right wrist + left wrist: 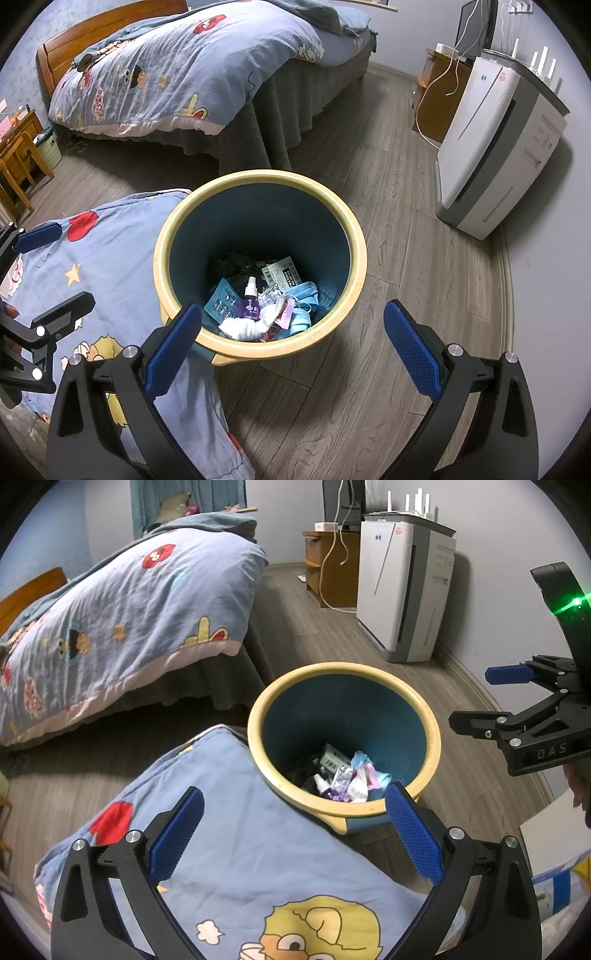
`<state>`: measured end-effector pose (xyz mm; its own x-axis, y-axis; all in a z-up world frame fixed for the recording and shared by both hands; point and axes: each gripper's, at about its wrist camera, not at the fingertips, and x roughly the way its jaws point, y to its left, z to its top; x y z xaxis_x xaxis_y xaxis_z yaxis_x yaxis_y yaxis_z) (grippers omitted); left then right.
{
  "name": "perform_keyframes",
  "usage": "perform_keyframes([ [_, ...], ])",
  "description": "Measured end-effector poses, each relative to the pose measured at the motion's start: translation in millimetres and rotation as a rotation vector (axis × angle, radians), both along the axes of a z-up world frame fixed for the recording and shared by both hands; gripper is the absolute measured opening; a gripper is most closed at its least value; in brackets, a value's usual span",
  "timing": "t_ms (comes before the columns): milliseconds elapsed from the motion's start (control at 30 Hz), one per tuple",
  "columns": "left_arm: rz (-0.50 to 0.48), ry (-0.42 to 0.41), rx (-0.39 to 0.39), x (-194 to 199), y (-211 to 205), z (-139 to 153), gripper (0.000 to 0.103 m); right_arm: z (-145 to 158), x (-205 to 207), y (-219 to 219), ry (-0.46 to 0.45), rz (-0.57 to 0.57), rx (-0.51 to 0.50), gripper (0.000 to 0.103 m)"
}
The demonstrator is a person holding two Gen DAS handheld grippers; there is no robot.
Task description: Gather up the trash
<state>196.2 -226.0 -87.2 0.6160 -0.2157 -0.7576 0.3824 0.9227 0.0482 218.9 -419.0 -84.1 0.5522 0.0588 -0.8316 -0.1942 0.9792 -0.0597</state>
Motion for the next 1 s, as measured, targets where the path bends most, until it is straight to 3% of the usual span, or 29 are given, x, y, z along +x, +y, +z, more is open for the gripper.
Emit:
perform_keyframes([
  [1000,-0.003,0.007,-0.003,-0.1,-3.0,-0.2,0.097,-5.1,0.3,-2.9,0.004,-0.007,-0.006,0.097],
])
